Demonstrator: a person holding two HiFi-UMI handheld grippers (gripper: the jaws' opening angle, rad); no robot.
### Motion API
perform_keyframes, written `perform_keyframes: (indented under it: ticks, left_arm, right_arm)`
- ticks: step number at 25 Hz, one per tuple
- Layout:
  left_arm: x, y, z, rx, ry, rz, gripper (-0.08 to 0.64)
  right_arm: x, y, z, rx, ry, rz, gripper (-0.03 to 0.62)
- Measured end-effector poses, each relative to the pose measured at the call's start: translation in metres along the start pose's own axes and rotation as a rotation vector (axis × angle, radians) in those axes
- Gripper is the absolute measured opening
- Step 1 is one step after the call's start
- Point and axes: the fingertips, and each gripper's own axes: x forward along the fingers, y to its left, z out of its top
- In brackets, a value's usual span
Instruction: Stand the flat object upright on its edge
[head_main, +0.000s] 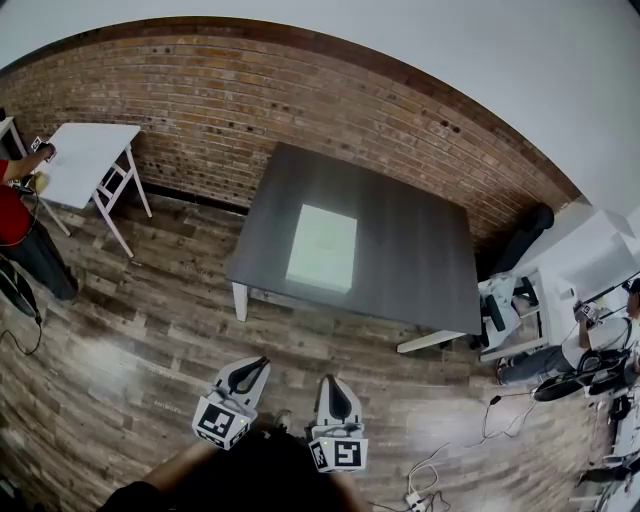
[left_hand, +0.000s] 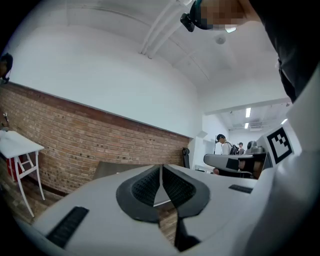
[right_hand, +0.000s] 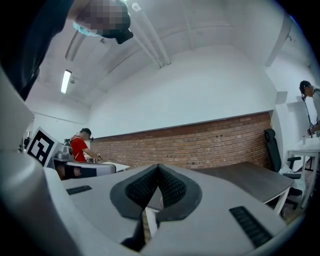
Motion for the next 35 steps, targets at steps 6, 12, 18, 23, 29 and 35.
perform_keyframes:
  ticks: [6,12,18,23,29,35]
  left_arm:
    - [-0.008,0.019,-0.006,0.014,0.009,-0.018,0.044]
    - [-0.017,0.037,-0.015,0.007,0.024,-0.047,0.044]
    - [-0.013,0.047,-0.026,-0.009,0.036,-0.065,0.044]
    - [0.012,0.056,-0.020,-0.023,0.015,-0.059,0.044]
    - [0.054,0.063,-0.018,-0.001,0.013,-0.033,0.044]
    - [0.111,0.069,-0.011,-0.015,0.011,-0.013,0.044]
  right_arm:
    - [0.012,0.018,-0.006,-0.004,0.014,-0.010,0.025]
    - [0.021,0.032,-0.013,-0.019,0.029,-0.046,0.025]
    - [0.029,0.035,-0.026,-0.020,0.048,-0.059,0.025]
    - [0.052,0.024,-0.027,-0.011,0.041,-0.045,0.025]
    - [0.084,-0.012,-0.021,-0.027,0.027,-0.018,0.025]
    - [0.121,-0.055,-0.017,-0.037,0.029,0.019,0.025]
